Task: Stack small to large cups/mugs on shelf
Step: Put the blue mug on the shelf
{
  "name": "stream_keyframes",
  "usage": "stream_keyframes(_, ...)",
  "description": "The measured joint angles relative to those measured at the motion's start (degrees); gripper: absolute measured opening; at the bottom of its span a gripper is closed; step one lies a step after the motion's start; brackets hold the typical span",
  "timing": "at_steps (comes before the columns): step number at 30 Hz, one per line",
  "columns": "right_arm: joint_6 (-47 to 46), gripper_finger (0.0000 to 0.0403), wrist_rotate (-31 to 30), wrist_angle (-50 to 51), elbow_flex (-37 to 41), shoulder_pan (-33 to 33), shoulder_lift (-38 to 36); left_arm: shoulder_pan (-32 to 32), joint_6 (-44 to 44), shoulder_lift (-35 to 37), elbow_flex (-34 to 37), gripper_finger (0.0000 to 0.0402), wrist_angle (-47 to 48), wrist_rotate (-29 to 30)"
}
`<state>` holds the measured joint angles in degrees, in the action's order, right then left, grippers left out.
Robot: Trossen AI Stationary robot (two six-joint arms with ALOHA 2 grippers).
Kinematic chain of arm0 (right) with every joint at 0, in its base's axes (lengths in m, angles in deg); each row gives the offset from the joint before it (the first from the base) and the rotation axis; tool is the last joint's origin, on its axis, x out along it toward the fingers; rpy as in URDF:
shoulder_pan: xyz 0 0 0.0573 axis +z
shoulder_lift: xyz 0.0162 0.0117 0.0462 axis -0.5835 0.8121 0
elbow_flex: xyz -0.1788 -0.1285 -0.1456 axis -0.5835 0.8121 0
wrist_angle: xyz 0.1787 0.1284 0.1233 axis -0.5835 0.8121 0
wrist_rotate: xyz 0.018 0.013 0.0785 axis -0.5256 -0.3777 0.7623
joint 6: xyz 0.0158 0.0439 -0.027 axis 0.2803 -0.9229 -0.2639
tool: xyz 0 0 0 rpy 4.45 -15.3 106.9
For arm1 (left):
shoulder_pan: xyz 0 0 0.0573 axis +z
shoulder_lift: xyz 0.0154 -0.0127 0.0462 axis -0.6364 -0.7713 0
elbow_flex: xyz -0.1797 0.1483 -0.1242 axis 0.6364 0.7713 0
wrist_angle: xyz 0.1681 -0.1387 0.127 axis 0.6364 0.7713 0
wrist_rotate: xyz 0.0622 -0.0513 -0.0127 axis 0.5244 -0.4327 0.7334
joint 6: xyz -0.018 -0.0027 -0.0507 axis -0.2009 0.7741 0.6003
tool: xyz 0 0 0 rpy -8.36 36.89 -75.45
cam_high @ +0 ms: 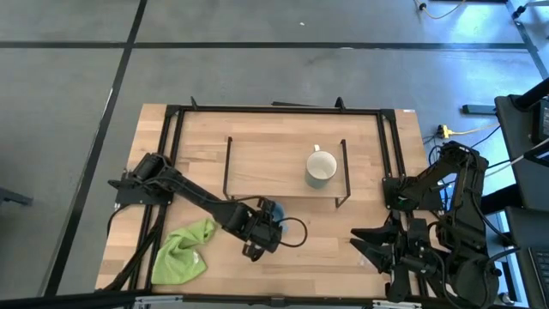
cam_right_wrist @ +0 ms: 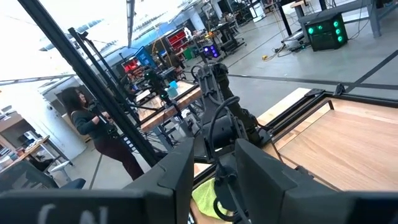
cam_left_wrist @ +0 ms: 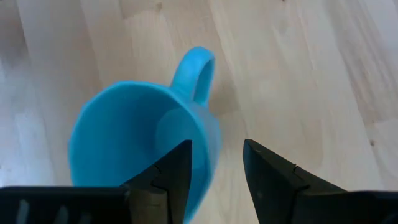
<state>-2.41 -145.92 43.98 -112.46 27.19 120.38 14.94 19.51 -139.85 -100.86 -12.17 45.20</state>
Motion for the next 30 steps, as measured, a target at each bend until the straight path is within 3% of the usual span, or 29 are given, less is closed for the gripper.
stream_keyframes(21, 0.1, 0.0119, 0.0, 0.0, 0.0, 0.0, 0.0, 0.1, -1.5, -2.1, 0.2, 0.0136, 0.5, 0.4)
stream_keyframes(30, 0.1, 0.0119, 0.0, 0.0, 0.0, 0.0, 0.0, 0.1, -1.0, -1.9, 0.2, 0.0083, 0.9, 1.3)
